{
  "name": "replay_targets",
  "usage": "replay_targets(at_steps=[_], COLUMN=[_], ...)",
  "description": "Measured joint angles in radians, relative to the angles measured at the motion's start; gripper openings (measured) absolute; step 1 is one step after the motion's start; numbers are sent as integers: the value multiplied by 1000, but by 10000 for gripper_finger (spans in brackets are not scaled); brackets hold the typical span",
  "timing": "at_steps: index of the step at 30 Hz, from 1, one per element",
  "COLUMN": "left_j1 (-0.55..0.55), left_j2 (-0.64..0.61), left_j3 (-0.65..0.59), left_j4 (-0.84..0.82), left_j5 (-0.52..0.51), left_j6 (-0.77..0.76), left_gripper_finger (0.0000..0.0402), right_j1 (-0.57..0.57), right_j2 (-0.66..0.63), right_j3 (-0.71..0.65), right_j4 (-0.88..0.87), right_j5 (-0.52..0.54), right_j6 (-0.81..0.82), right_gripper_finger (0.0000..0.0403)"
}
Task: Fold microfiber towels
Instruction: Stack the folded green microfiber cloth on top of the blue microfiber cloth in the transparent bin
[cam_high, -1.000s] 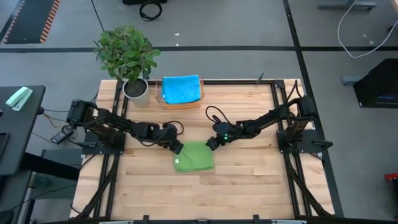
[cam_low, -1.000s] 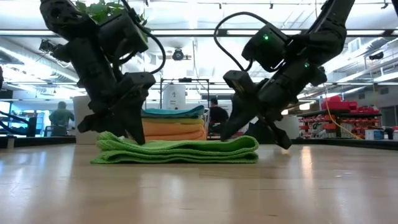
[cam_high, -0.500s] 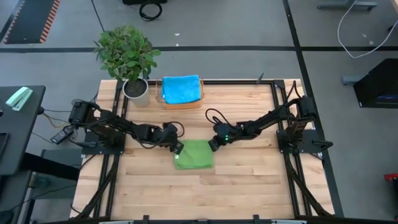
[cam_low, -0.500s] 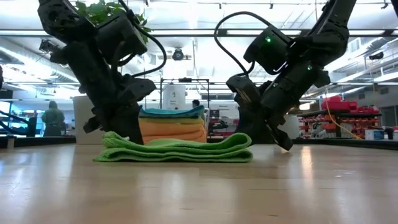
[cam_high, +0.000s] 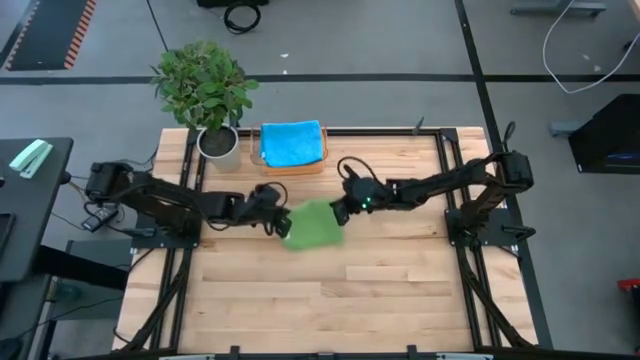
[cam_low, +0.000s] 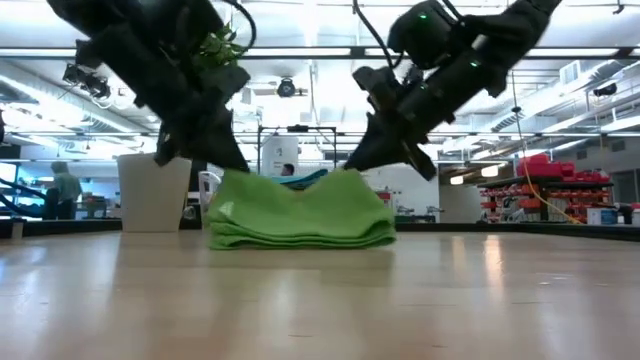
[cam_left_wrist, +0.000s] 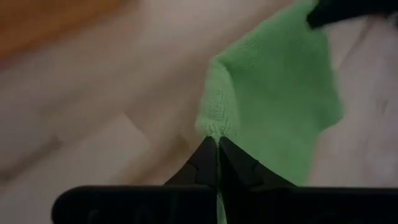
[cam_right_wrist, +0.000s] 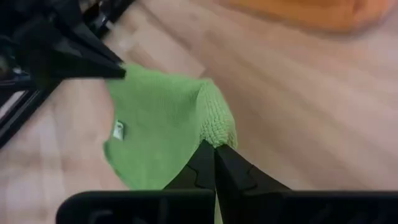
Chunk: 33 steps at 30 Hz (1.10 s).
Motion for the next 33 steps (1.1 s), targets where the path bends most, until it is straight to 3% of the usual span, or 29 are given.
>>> replay_targets(at_steps=[6, 10, 17, 24, 33], left_j1=[58, 129, 314, 472, 639], left_j2=[-148, -228, -272, -274, -134], left_j3=[2, 1, 2, 31, 150], left_j4=[-76, -103, -80, 48, -22], left_j5=[-187, -235, -235, -208, -150], left_j6=[77, 161, 313, 469, 572], left_gripper_finger=[9, 9, 9, 9, 9], right_j1=[-78, -146, -282, -381, -430], right_j2=[-6, -7, -1, 18, 140], right_j3=[129, 230, 382, 409, 455], right_j4=[-117, -195, -288, -274, -173], right_j5=[9, 13, 7, -70, -93], right_j6=[-153, -249, -346, -365, -355], right_gripper_finger=[3, 3, 3, 2, 2])
